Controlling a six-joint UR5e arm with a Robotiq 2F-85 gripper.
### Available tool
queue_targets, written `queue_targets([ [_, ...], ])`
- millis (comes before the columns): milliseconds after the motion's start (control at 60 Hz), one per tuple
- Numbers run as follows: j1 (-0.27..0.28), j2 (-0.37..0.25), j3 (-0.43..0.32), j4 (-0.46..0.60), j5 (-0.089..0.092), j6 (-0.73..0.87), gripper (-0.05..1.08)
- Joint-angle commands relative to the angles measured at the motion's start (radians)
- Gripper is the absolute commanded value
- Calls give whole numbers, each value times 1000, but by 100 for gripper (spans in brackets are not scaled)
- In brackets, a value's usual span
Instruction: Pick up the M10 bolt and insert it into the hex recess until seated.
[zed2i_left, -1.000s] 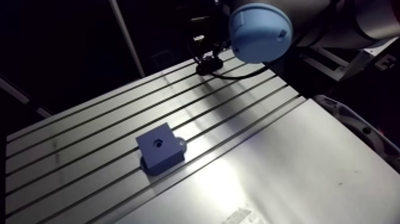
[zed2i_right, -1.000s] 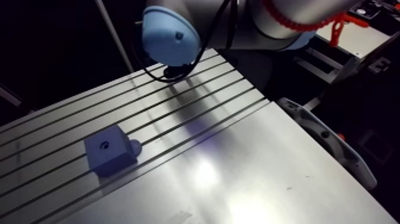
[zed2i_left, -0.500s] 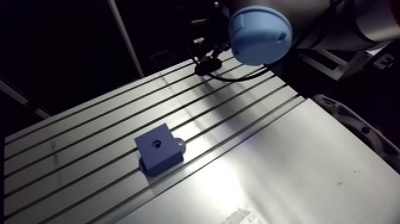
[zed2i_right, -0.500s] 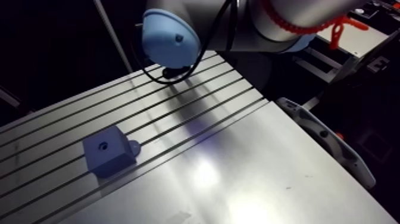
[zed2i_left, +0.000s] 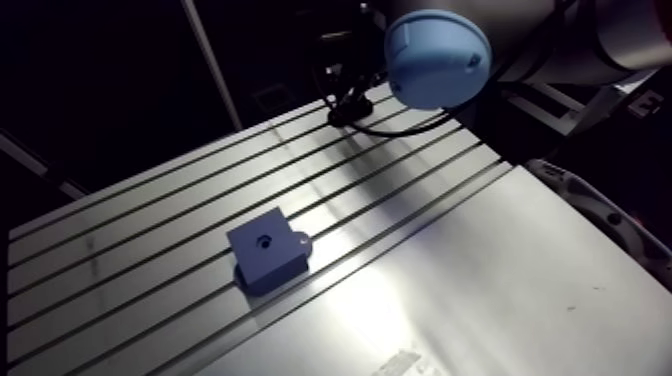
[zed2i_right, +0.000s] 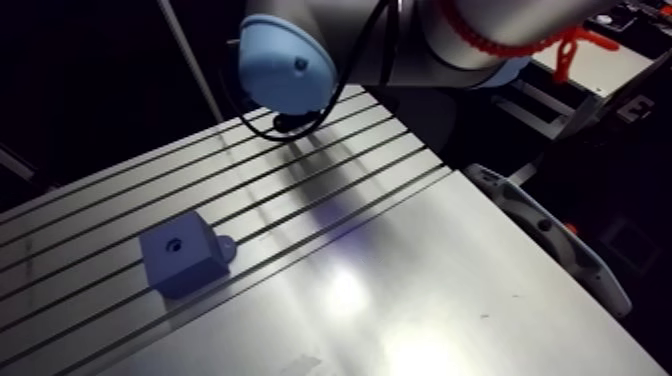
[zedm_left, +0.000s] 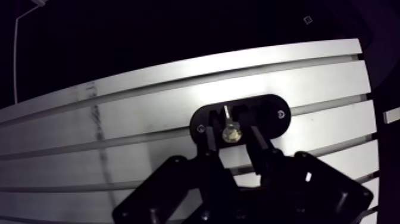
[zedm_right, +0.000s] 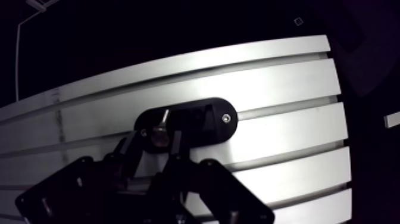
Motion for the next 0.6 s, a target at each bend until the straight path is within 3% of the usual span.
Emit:
queue_targets([
  [17,-1,0,0,0,-1,0,63],
  [600,-1,1,-7,0,-2,0,63],
])
